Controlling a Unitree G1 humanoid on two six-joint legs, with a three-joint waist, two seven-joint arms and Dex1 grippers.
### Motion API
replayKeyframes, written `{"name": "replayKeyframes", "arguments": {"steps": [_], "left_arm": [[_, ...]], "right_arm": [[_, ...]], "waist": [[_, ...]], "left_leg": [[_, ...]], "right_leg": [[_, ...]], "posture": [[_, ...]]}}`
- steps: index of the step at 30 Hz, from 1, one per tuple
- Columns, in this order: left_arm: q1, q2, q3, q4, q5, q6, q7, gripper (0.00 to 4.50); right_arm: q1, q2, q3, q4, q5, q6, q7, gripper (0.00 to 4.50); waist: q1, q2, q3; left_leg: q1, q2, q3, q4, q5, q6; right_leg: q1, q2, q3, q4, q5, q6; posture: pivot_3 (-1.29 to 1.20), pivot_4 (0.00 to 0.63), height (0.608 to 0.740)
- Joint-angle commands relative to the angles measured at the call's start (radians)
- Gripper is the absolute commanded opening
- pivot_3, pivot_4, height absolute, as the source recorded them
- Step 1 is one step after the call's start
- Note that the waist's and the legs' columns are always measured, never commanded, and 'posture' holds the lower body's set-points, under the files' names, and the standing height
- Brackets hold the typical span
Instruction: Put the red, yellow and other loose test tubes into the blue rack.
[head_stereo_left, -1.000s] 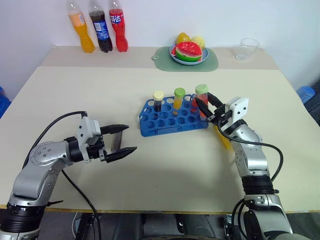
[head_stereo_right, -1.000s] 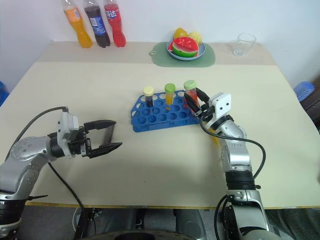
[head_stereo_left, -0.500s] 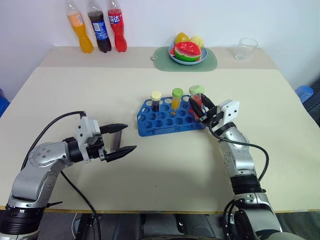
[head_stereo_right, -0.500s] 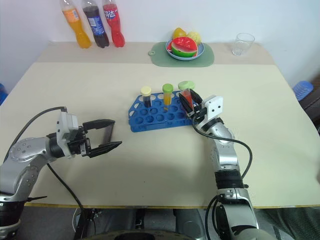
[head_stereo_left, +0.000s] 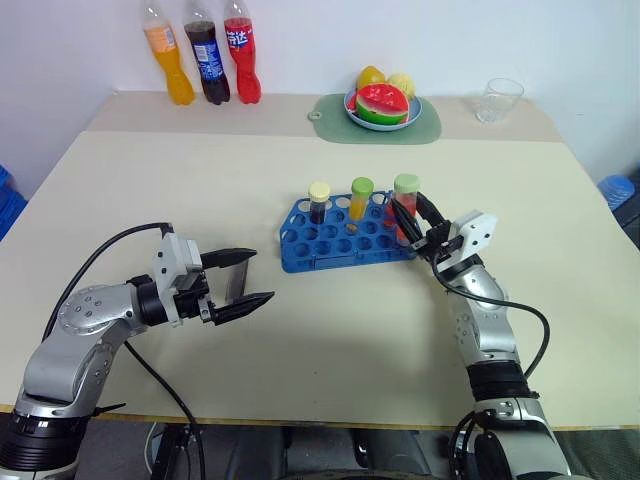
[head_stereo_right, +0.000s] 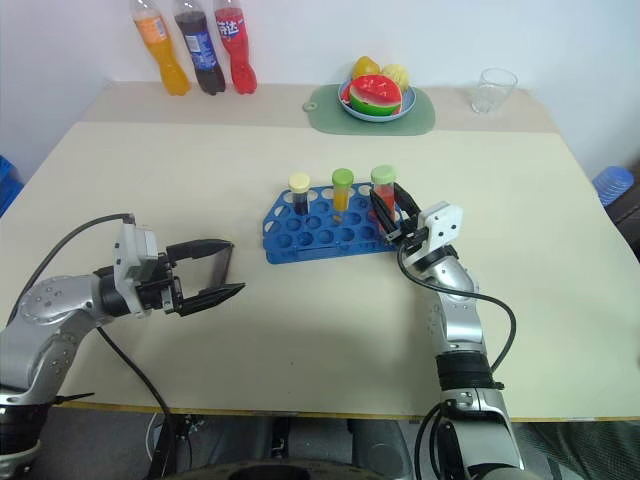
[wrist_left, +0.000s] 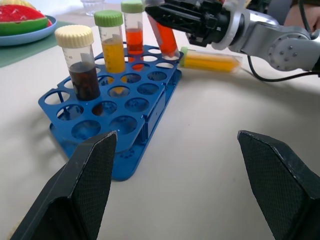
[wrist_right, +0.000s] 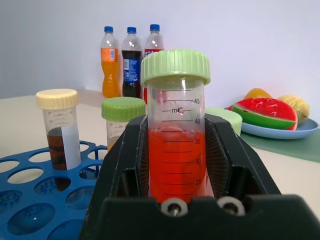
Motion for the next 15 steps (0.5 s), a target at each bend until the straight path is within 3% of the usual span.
{"name": "replayKeyframes", "arguments": {"steps": [1, 14, 15], "left_arm": [[-0.022, -0.001, 0.011, -0.019, -0.01, -0.006, 0.001, 4.0], [-0.03, -0.012, 0.004, -0.001, -0.009, -0.008, -0.011, 4.0], [-0.03, -0.015, 0.005, 0.001, -0.012, -0.007, -0.01, 4.0]], "right_arm": [[0.038, -0.034, -0.027, -0.021, 0.008, 0.011, -0.001, 1.63], [0.09, -0.086, -0.018, -0.073, 0.043, 0.072, 0.048, 1.63], [0.086, -0.089, -0.021, -0.076, 0.045, 0.074, 0.049, 1.89]], "waist": [[0.001, 0.0, 0.0], [-0.004, 0.0, 0.0], [-0.004, 0.0, 0.0]], "left_leg": [[0.0, 0.0, 0.0, 0.0, 0.0, 0.0], [0.0, 0.0, 0.0, 0.0, 0.0, 0.0], [0.0, 0.0, 0.0, 0.0, 0.0, 0.0]], "right_leg": [[0.0, 0.0, 0.0, 0.0, 0.0, 0.0], [0.0, 0.0, 0.0, 0.0, 0.0, 0.0], [0.0, 0.0, 0.0, 0.0, 0.0, 0.0]], "posture": [[0.0, 0.15, 0.74], [0.0, 0.15, 0.74], [0.0, 0.15, 0.74]]}}
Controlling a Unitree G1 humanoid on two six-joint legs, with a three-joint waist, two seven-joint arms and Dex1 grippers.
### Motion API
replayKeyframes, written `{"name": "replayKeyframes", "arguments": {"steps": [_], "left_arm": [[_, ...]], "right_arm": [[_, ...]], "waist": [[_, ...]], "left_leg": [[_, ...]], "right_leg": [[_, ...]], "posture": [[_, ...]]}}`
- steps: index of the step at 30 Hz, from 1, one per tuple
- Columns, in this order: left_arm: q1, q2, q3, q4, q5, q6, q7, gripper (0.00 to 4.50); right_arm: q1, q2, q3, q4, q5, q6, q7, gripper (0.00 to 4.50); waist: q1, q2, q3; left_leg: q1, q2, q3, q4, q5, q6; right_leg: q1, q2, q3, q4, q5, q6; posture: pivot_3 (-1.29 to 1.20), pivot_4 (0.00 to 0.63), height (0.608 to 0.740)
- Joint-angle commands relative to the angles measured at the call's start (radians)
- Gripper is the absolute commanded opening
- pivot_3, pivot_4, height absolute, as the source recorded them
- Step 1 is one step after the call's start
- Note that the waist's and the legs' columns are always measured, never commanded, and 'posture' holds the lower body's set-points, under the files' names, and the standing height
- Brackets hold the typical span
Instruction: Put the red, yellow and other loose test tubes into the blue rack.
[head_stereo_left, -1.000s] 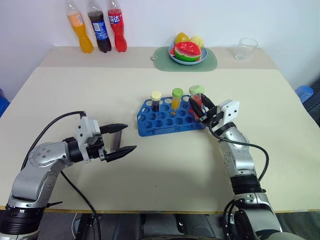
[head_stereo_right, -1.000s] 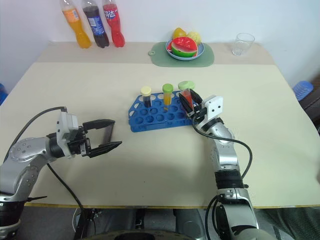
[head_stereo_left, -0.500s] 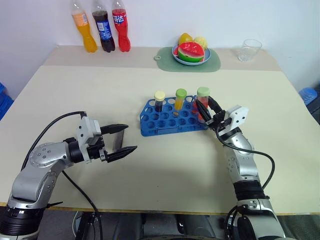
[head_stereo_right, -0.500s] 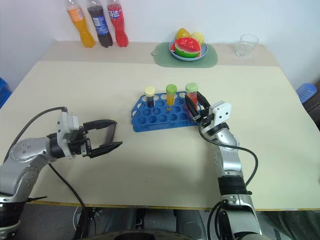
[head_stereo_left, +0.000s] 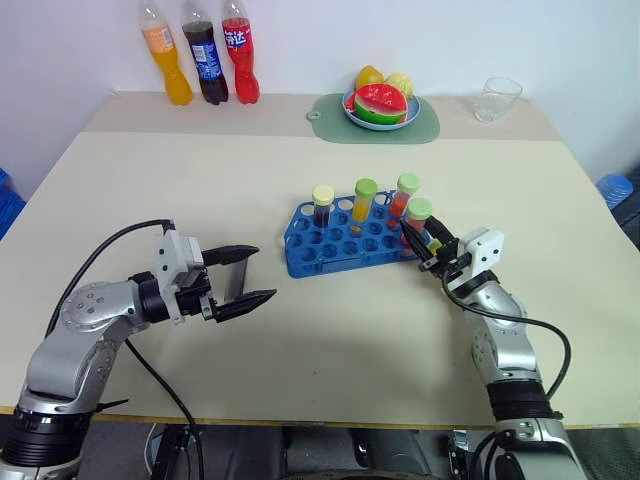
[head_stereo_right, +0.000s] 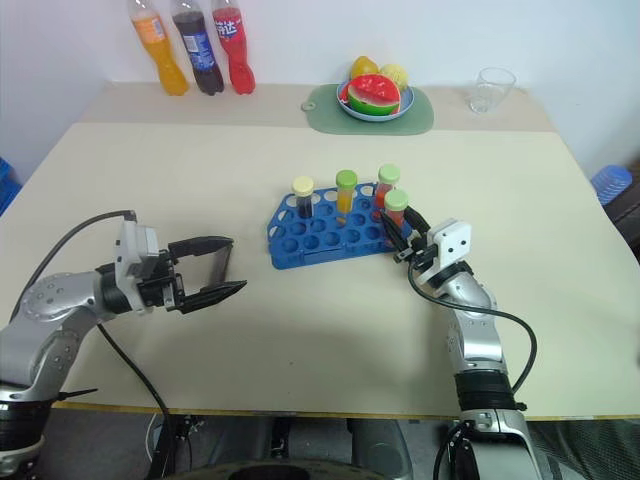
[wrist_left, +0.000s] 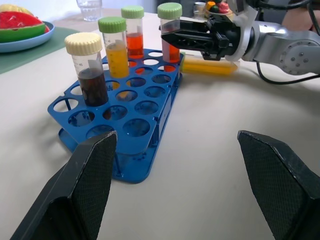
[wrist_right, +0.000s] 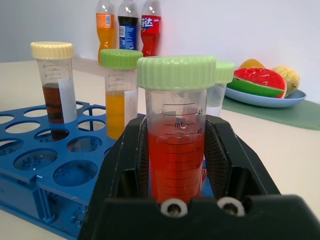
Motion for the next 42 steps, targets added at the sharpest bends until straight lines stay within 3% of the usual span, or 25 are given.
{"name": "replayKeyframes", "arguments": {"steps": [1, 5, 11, 15, 18, 22, 27, 34, 39, 42], "left_arm": [[-0.011, -0.007, 0.01, -0.007, -0.016, -0.007, -0.004, 4.0], [-0.019, -0.017, 0.014, -0.002, -0.023, -0.001, -0.002, 4.0], [-0.025, -0.03, 0.004, 0.01, -0.013, -0.008, -0.004, 4.0], [-0.035, -0.04, -0.006, 0.02, -0.008, -0.012, -0.007, 4.0], [-0.043, -0.045, -0.015, 0.025, -0.004, -0.014, -0.013, 4.0], [-0.056, -0.054, -0.029, 0.036, 0.0, -0.015, -0.02, 4.0], [-0.057, -0.061, -0.043, 0.033, 0.002, -0.016, -0.02, 4.0], [-0.012, -0.058, -0.028, -0.004, -0.005, -0.006, -0.005, 4.0], [0.042, -0.056, -0.01, -0.054, -0.015, 0.003, 0.021, 4.0], [0.073, -0.053, 0.003, -0.081, -0.022, 0.011, 0.037, 4.0]], "right_arm": [[-0.005, -0.026, -0.022, -0.047, 0.023, 0.006, 0.013, 2.19], [-0.014, -0.066, -0.016, -0.081, -0.05, -0.006, -0.026, 3.89], [0.051, -0.204, -0.032, -0.284, -0.128, 0.184, -0.061, 3.89], [0.145, -0.356, -0.083, -0.507, 0.001, 0.494, 0.028, 3.89], [0.156, -0.491, -0.14, -0.622, 0.121, 0.846, 0.05, 3.89], [0.042, -0.624, -0.127, -0.609, 0.197, 1.25, 0.029, 3.89], [-0.249, -0.638, -0.023, -0.415, 0.235, 1.597, 0.021, 3.89], [-0.449, -0.586, 0.147, -0.252, 0.232, 1.739, 0.039, 3.89], [-0.468, -0.561, 0.301, -0.131, 0.178, 1.67, 0.066, 3.89], [-0.475, -0.542, 0.353, -0.064, 0.138, 1.604, 0.08, 3.04]], "waist": [[0.0, 0.0, 0.0], [0.0, 0.0, 0.0], [0.002, 0.0, 0.0], [0.005, 0.0, 0.0], [0.003, 0.0, 0.0], [-0.002, 0.0, 0.0], [-0.003, 0.0, 0.0], [0.002, 0.0, 0.0], [0.001, 0.0, 0.0], [-0.003, -0.005, -0.003]], "left_leg": [[0.0, 0.0, 0.0, 0.0, 0.0, 0.0], [0.0, 0.0, 0.0, 0.0, 0.0, 0.0], [0.0, 0.0, 0.0, 0.0, 0.0, 0.0], [0.0, 0.0, 0.0, 0.0, 0.0, 0.0], [0.0, 0.0, 0.0, 0.0, 0.0, 0.0], [0.0, 0.0, 0.0, 0.0, 0.0, 0.0], [0.0, 0.0, 0.001, 0.0, 0.0, 0.0], [-0.002, 0.0, 0.001, 0.0, -0.001, 0.003], [-0.003, 0.0, 0.001, 0.0, -0.002, 0.003], [-0.002, 0.0, 0.001, 0.0, -0.001, 0.003]], "right_leg": [[0.0, 0.0, 0.0, 0.0, 0.0, 0.0], [0.0, 0.0, 0.0, 0.0, 0.0, 0.0], [0.0, 0.0, 0.0, 0.0, 0.0, 0.0], [0.0, 0.0, 0.0, 0.0, 0.0, 0.0], [0.0, 0.0, 0.0, -0.001, -0.001, -0.001], [0.0, 0.001, 0.0, -0.001, -0.002, -0.003], [-0.001, 0.001, 0.001, -0.001, -0.002, -0.004], [-0.002, 0.0, 0.0, -0.003, -0.001, -0.001], [-0.002, 0.0, 0.0, -0.003, 0.0, 0.0], [-0.001, 0.0, 0.0, -0.003, 0.0, 0.0]], "posture": [[0.0, 0.15, 0.74], [0.0, 0.15, 0.74], [0.0, 0.15, 0.74], [0.0, 0.15, 0.74], [0.0, 0.15, 0.74], [0.0, 0.15, 0.74], [0.0, 0.15, 0.74], [0.0, 0.15, 0.74], [0.0, 0.15, 0.74], [0.0, 0.15, 0.74]]}}
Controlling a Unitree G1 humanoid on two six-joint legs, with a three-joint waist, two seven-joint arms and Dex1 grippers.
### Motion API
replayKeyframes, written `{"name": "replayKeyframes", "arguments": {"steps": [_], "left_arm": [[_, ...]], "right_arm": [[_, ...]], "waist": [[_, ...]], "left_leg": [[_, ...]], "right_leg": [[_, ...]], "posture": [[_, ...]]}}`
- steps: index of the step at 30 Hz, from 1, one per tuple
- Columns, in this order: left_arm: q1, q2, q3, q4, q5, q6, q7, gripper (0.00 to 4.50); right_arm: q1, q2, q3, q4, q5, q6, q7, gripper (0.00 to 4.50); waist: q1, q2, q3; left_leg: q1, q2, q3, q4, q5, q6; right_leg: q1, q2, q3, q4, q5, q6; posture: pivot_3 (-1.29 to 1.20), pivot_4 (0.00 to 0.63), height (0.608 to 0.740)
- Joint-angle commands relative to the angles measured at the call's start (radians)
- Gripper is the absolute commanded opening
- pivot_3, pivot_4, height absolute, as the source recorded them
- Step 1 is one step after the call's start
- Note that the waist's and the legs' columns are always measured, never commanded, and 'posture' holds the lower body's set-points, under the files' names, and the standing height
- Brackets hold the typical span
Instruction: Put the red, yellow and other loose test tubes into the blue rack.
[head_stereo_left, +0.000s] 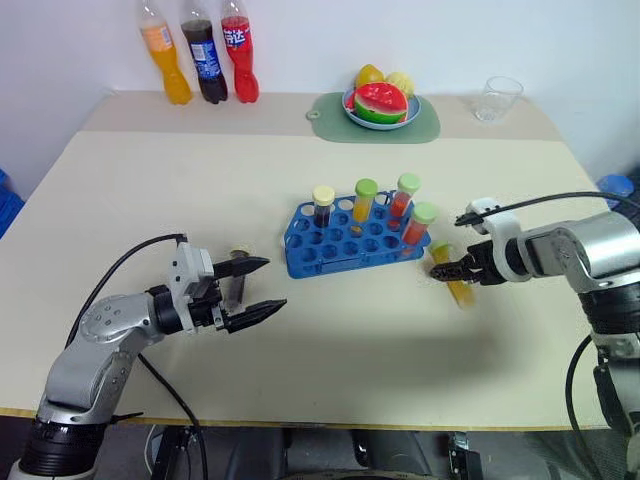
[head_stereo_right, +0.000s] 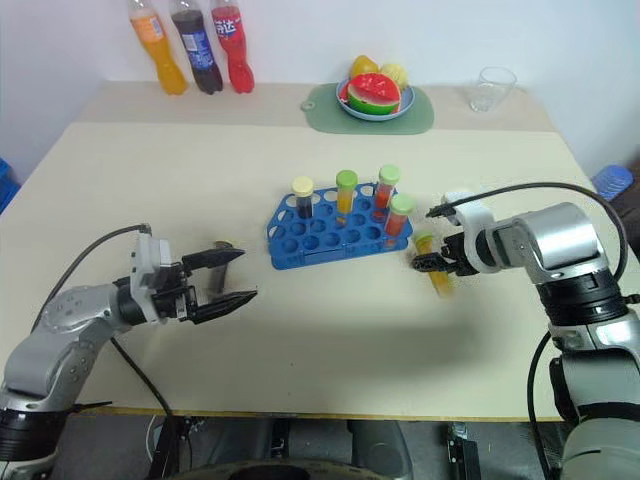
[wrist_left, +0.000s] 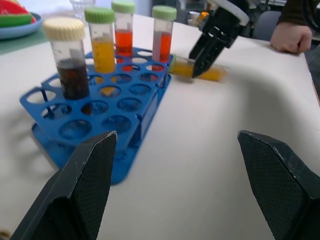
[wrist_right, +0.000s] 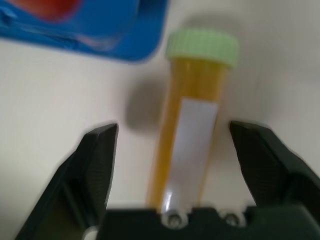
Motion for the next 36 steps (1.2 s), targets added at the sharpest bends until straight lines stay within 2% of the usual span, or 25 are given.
{"name": "replayKeyframes", "arguments": {"steps": [1, 4, 5, 8, 12, 18, 21, 24, 30, 33, 36], "left_arm": [[0.026, 0.012, 0.04, -0.061, -0.024, 0.005, 0.017, 4.0], [0.053, 0.018, 0.058, -0.08, -0.032, 0.012, 0.027, 4.0], [0.059, 0.019, 0.061, -0.084, -0.033, 0.014, 0.029, 4.0], [0.066, 0.02, 0.06, -0.091, -0.034, 0.015, 0.035, 4.0], [0.057, 0.018, 0.055, -0.082, -0.033, 0.012, 0.038, 4.0], [0.028, 0.017, 0.046, -0.044, -0.026, 0.0, 0.023, 4.0], [-0.004, 0.011, 0.02, -0.02, -0.021, -0.008, 0.004, 4.0], [-0.036, 0.015, 0.012, 0.007, -0.016, -0.011, -0.016, 4.0], [-0.073, 0.012, 0.012, 0.05, -0.014, -0.016, -0.031, 4.0], [-0.073, 0.013, 0.019, 0.052, -0.017, -0.016, -0.027, 4.0], [-0.067, 0.019, 0.033, 0.048, -0.021, -0.015, -0.02, 4.0]], "right_arm": [[-0.004, 0.021, 0.059, 0.074, -0.045, -0.066, 0.023, 2.53], [-0.014, 0.023, 0.078, 0.098, -0.069, -0.089, 0.045, 1.07], [-0.016, 0.022, 0.086, 0.1, -0.079, -0.1, 0.05, 0.84], [-0.008, 0.01, 0.112, 0.088, -0.114, -0.143, 0.067, 0.83], [0.091, -0.075, 0.118, -0.011, -0.178, -0.352, 0.124, 0.83], [0.462, -0.193, -0.147, -0.325, -0.03, -0.753, 0.414, 0.83], [0.546, -0.104, -0.246, -0.374, 0.053, -0.898, 0.469, 0.83], [0.502, 0.048, -0.279, -0.387, 0.093, -0.962, 0.388, 0.83], [0.369, 0.378, -0.219, -0.306, -0.018, -1.18, 0.174, 0.83], [0.335, 0.49, -0.189, -0.218, -0.098, -1.293, 0.092, 0.83], [0.311, 0.557, -0.174, -0.132, -0.148, -1.38, 0.05, 0.83]], "waist": [[-0.004, -0.004, -0.002], [-0.008, -0.006, -0.004], [-0.008, -0.006, -0.004], [-0.009, -0.009, -0.006], [-0.008, -0.012, -0.008], [0.012, -0.011, -0.007], [0.001, -0.01, -0.007], [-0.013, -0.01, -0.006], [-0.022, -0.008, -0.005], [-0.015, -0.007, -0.005], [-0.012, -0.007, -0.004]], "left_leg": [[0.001, 0.0, 0.0, 0.0, 0.0, 0.0], [0.002, 0.001, 0.0, 0.0, 0.0, 0.0], [0.002, 0.001, 0.0, 0.0, 0.0, 0.0], [0.002, 0.001, 0.0, 0.0, 0.0, 0.0], [0.002, 0.001, 0.0, 0.0, 0.0, 0.0], [0.0, -0.001, -0.001, 0.0, -0.001, 0.001], [0.001, 0.0, -0.001, 0.0, -0.001, 0.001], [0.003, 0.001, 0.0, 0.0, -0.001, 0.001], [0.002, 0.002, -0.001, 0.0, 0.0, 0.001], [0.001, 0.001, -0.001, -0.001, 0.0, 0.001], [0.0, 0.0, 0.0, 0.0, 0.0, 0.0]], "right_leg": [[0.0, 0.0, 0.0, 0.0, 0.0, 0.0], [0.001, 0.001, 0.0, 0.0, -0.001, -0.002], [0.001, 0.001, 0.0, 0.001, -0.001, -0.002], [0.001, 0.001, 0.0, 0.001, -0.001, -0.003], [0.002, 0.0, 0.0, 0.0, -0.001, -0.003], [0.002, -0.001, -0.001, -0.001, -0.001, 0.001], [0.002, 0.0, -0.001, -0.001, 0.0, 0.001], [0.002, 0.002, 0.001, 0.001, 0.0, 0.001], [0.001, 0.003, 0.0, 0.002, 0.0, 0.0], [0.0, 0.001, 0.0, 0.002, 0.0, 0.0], [0.0, -0.001, 0.0, 0.001, 0.0, 0.001]], "posture": [[0.0, 0.15, 0.74], [0.0, 0.15, 0.74], [0.0, 0.15, 0.74], [0.0, 0.15, 0.74], [0.0, 0.15, 0.74], [0.0, 0.15, 0.74], [0.0, 0.15, 0.74], [0.0, 0.15, 0.74], [0.0, 0.15, 0.74], [0.0, 0.15, 0.74], [0.0, 0.15, 0.74]]}}
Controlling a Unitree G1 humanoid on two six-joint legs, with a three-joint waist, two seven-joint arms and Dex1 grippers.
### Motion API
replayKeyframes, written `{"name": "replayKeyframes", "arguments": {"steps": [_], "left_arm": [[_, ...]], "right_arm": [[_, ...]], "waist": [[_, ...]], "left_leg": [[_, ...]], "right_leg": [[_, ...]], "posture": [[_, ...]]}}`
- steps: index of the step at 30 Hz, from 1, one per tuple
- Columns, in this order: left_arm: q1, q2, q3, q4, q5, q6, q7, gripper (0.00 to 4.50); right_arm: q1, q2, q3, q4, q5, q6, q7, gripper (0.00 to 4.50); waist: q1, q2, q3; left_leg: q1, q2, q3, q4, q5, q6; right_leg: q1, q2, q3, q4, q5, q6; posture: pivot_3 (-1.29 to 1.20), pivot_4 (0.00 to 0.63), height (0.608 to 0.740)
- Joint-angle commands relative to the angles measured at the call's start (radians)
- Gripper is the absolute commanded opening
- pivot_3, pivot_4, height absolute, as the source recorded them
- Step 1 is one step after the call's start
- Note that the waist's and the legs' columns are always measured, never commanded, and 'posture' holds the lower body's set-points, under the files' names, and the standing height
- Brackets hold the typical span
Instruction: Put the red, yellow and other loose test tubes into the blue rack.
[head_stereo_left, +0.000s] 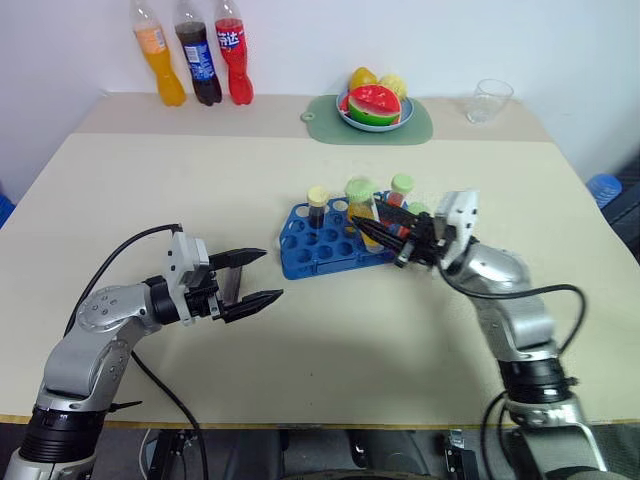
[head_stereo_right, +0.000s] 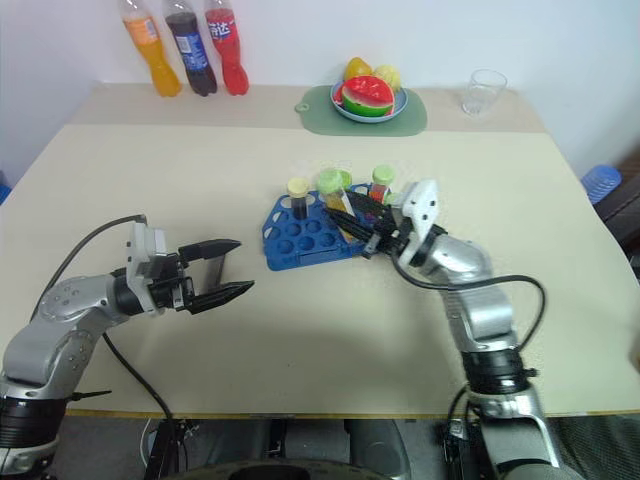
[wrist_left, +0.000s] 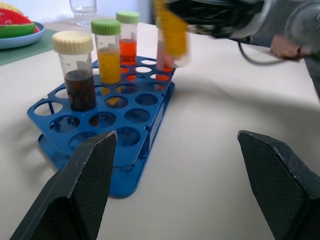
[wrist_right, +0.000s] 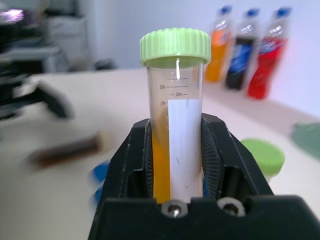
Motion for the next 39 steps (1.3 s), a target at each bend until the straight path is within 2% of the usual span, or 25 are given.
{"name": "replayKeyframes", "arguments": {"steps": [1, 10, 19, 29, 33, 39], "left_arm": [[0.004, 0.012, 0.037, -0.021, -0.005, -0.013, 0.005, 4.0], [0.03, 0.026, 0.07, -0.057, -0.015, 0.0, 0.021, 4.0], [0.044, 0.033, 0.078, -0.077, -0.019, 0.007, 0.038, 4.0], [0.036, 0.037, 0.09, -0.078, -0.029, 0.03, 0.042, 4.0], [0.033, 0.031, 0.101, -0.079, -0.048, 0.05, 0.056, 4.0], [0.024, 0.01, 0.142, -0.069, -0.089, 0.077, 0.112, 4.0]], "right_arm": [[-0.032, 0.055, -0.001, 0.07, -0.055, -0.123, -0.056, 0.83], [-0.015, 0.099, 0.006, 0.257, -0.129, -0.302, -0.088, 0.83], [0.014, 0.116, 0.025, 0.336, -0.145, -0.379, -0.088, 0.83], [0.017, 0.201, 0.014, 0.41, -0.132, -0.443, -0.132, 0.83], [0.024, 0.212, 0.007, 0.454, -0.109, -0.472, -0.105, 0.83], [0.049, 0.191, 0.006, 0.453, -0.139, -0.529, -0.099, 3.88]], "waist": [[0.003, 0.0, 0.0], [0.004, 0.001, 0.001], [-0.002, 0.002, 0.001], [-0.013, 0.002, 0.001], [-0.013, 0.002, 0.001], [-0.011, 0.003, 0.001]], "left_leg": [[0.0, 0.0, 0.0, 0.0, 0.0, 0.0], [0.001, 0.0, 0.0, 0.0, 0.0, 0.0], [0.002, 0.001, 0.0, 0.0, 0.0, 0.0], [0.002, 0.001, 0.0, 0.0, 0.0, 0.0], [0.003, 0.002, 0.0, 0.0, 0.0, 0.0], [0.003, 0.002, -0.001, -0.001, 0.0, 0.0]], "right_leg": [[0.0, 0.0, 0.0, 0.0, 0.0, 0.0], [0.0, 0.0, 0.0, 0.001, 0.0, 0.0], [0.001, 0.001, 0.0, 0.001, 0.0, 0.0], [0.001, 0.001, 0.0, 0.002, 0.0, 0.0], [0.001, 0.001, 0.0, 0.002, 0.0, -0.001], [0.001, 0.001, 0.0, 0.002, 0.0, -0.001]], "posture": [[0.0, 0.15, 0.74], [0.0, 0.15, 0.74], [0.0, 0.15, 0.74], [0.0, 0.15, 0.74], [0.0, 0.15, 0.74], [0.0, 0.15, 0.74]]}}
